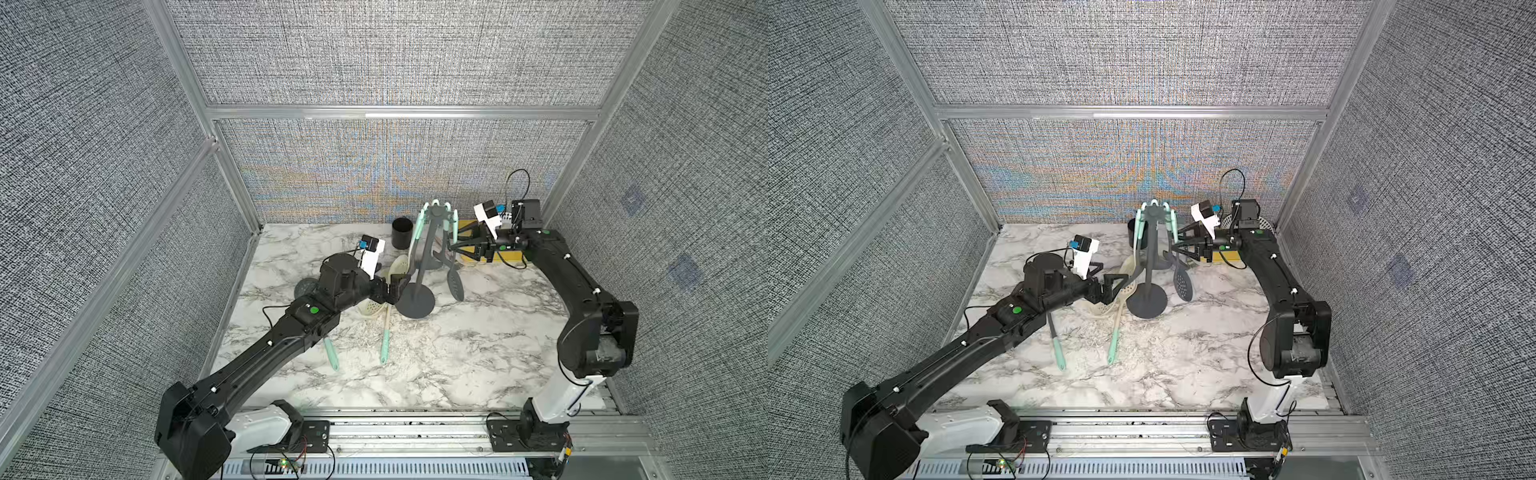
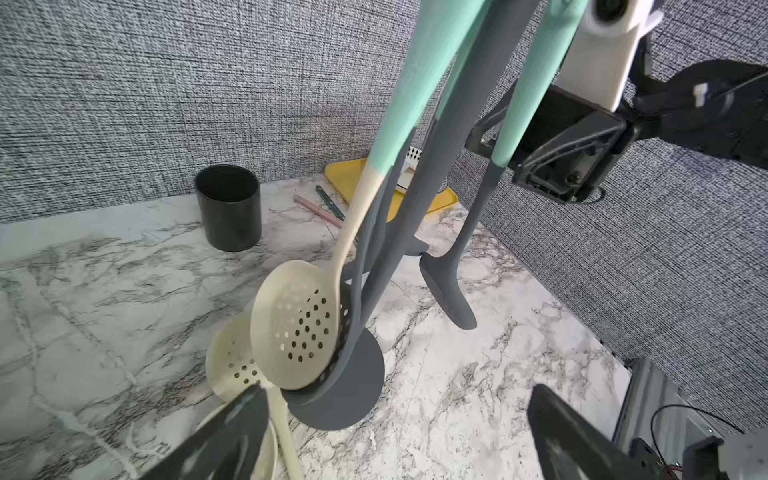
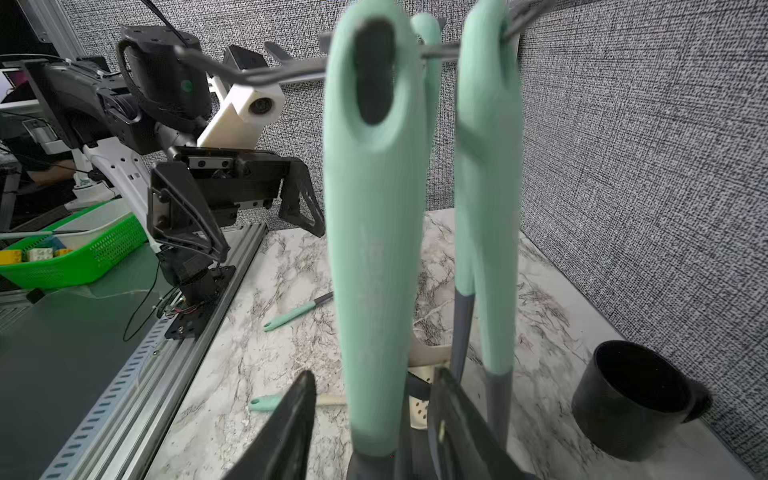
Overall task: Hang the skimmer on the kitchen utensil rack
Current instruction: Hang the skimmer on the rack, then pick up the skimmer from the center of the board.
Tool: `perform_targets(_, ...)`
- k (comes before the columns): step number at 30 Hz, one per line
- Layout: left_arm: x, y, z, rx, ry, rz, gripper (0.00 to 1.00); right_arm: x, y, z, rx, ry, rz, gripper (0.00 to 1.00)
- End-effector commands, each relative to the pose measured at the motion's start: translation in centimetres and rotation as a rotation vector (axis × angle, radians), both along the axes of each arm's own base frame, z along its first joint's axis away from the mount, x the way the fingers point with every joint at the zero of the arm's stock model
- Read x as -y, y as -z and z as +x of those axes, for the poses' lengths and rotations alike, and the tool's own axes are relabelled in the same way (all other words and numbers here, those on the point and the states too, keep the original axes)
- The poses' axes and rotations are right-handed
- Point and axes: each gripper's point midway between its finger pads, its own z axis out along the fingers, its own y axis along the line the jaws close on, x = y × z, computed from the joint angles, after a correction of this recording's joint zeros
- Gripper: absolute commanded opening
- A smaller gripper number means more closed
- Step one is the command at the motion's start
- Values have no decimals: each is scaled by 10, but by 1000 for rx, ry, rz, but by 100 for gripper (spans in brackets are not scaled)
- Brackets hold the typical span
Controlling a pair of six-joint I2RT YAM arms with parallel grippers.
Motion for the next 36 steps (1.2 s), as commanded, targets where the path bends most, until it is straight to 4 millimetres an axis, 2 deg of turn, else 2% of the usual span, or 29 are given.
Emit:
perform_targets(1, -25, 11, 4, -3, -110, 85, 99, 2, -13, -1, 24, 26, -8, 51)
perform_targets(5, -62, 31, -1, -47, -251, 180, 99, 15, -12, 6, 67, 239, -94, 51)
perform_targets(9, -104, 65, -9, -146, -423, 265, 99, 50, -16, 8, 149, 607, -87, 52)
perform_targets(11, -124, 83, -15, -202, -505, 282, 99, 65, -18, -3, 174, 744, -58, 52)
perform_targets(14, -144, 115, -20, -313, -585, 271, 99, 70, -14, -25, 169, 842, -36, 52)
perform_targets(16, -158, 134, -21, -382, -653, 258, 99, 63, 3, -43, 141, 875, -47, 52)
perform_targets(19, -175, 158, -22, -445, -740, 258, 99, 39, 31, -74, 89, 855, -67, 51)
perform_targets(24, -169, 190, -12, -542, -755, 237, 99, 0, 76, -120, -13, 794, -69, 51)
perform_targets(27, -191, 203, -13, -572, -881, 324, 98, -23, 99, -140, -44, 752, -125, 51)
perform_targets(28, -198, 207, -13, -569, -908, 348, 97, -30, 106, -145, -51, 741, -144, 51)
perform_targets(31, -202, 220, -4, -601, -891, 342, 92, -46, 117, -154, -59, 694, -168, 51)
perform_targets(36, -201, 243, 8, -679, -847, 379, 84, -57, 116, -153, -47, 664, -175, 50)
